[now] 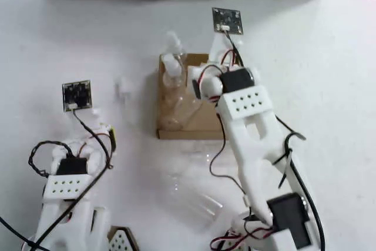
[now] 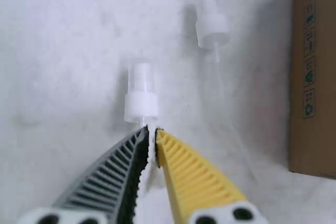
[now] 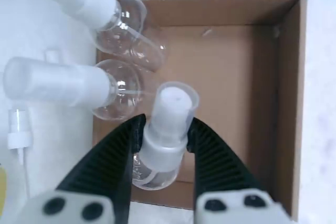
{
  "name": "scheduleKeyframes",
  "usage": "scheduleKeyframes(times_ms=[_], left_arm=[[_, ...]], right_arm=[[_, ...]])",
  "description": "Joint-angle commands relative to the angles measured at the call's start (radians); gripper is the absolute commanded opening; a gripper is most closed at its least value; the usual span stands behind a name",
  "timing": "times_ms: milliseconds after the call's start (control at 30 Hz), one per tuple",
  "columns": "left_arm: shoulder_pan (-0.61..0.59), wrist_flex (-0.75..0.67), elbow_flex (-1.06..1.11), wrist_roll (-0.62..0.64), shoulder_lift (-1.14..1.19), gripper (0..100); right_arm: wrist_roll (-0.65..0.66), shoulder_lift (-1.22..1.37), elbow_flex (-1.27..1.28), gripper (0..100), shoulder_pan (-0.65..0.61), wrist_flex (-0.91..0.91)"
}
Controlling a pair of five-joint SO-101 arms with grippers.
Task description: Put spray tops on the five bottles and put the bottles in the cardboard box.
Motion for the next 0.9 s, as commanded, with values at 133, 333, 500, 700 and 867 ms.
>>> scheduleKeyframes(times_ms=[133,333,500,700,867], left_arm=[[0.008,-0.034,-0.003,-0.009,-0.022,2],[0.008,-0.034,-0.003,-0.009,-0.022,2],[0.008,-0.034,-0.003,-0.009,-0.022,2],[0.008,-0.034,-0.003,-0.009,-0.022,2],[0.008,-0.034,-0.003,-0.009,-0.022,2]], right_arm=[[0.012,-0.189,0.187,1.6,-0.016,-0.194],[0.02,-0.343,0.362,1.6,-0.019,-0.332],[0.08,-0.423,0.471,1.6,-0.079,-0.403],[0.084,-0.455,0.528,1.7,-0.117,-0.435],[0.11,-0.456,0.531,1.6,-0.119,-0.433]])
